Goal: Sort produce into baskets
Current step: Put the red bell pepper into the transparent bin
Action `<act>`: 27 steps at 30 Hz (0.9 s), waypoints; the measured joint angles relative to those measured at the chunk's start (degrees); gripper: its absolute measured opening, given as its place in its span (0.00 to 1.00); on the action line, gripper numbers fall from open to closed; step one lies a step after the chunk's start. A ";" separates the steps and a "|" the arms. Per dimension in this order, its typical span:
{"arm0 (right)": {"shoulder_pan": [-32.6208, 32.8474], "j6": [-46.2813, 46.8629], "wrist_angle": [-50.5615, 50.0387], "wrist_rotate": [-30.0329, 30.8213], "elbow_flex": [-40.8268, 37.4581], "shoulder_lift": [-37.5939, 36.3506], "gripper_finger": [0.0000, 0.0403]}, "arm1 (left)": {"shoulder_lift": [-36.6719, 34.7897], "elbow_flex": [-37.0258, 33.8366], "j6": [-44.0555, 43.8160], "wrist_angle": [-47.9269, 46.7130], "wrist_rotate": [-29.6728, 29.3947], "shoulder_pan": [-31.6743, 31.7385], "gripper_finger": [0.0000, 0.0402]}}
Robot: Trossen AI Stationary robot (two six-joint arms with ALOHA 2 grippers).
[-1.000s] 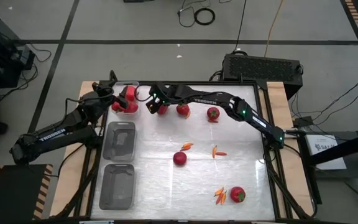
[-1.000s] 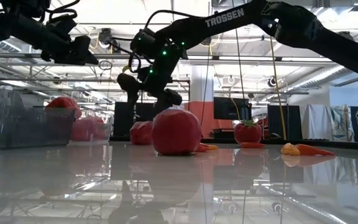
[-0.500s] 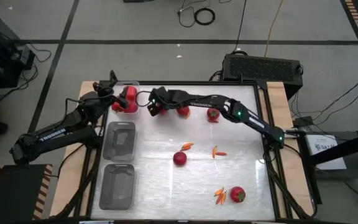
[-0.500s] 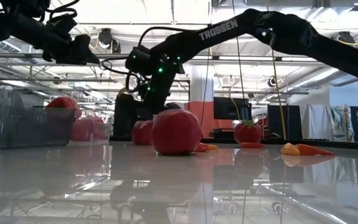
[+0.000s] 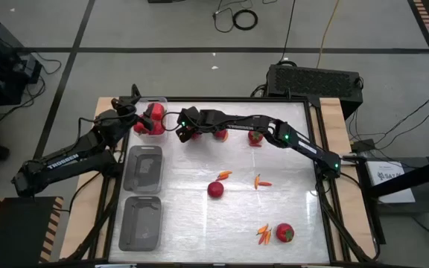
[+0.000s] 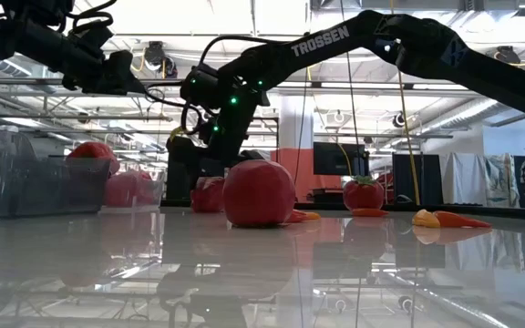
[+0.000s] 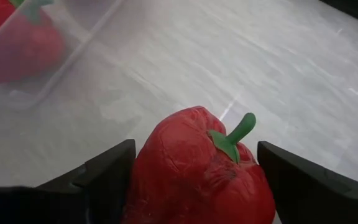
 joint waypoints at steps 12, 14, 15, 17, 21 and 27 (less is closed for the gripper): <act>-1.56 -4.43 8.34 -2.91 -0.07 -3.46 0.76 | -0.02 0.00 0.15 -0.03 0.00 -0.02 0.77; -1.74 -6.45 12.67 -2.89 -0.07 -4.00 0.76 | 0.00 0.00 0.13 -0.02 0.01 0.07 0.77; -1.66 -7.54 15.28 -2.88 -0.07 -4.15 0.76 | 0.00 0.00 0.11 0.00 0.00 0.09 0.77; -1.57 -9.51 21.01 -2.94 0.00 -4.17 0.77 | 0.00 0.00 0.16 -0.02 -0.02 0.23 0.77; -1.14 -11.97 31.12 -2.89 0.02 -2.43 0.77 | -0.01 0.02 0.12 0.01 -0.02 0.32 0.77; -1.01 -13.52 45.56 -2.52 0.00 2.06 0.77 | -0.01 0.02 0.00 0.06 -0.02 0.32 0.77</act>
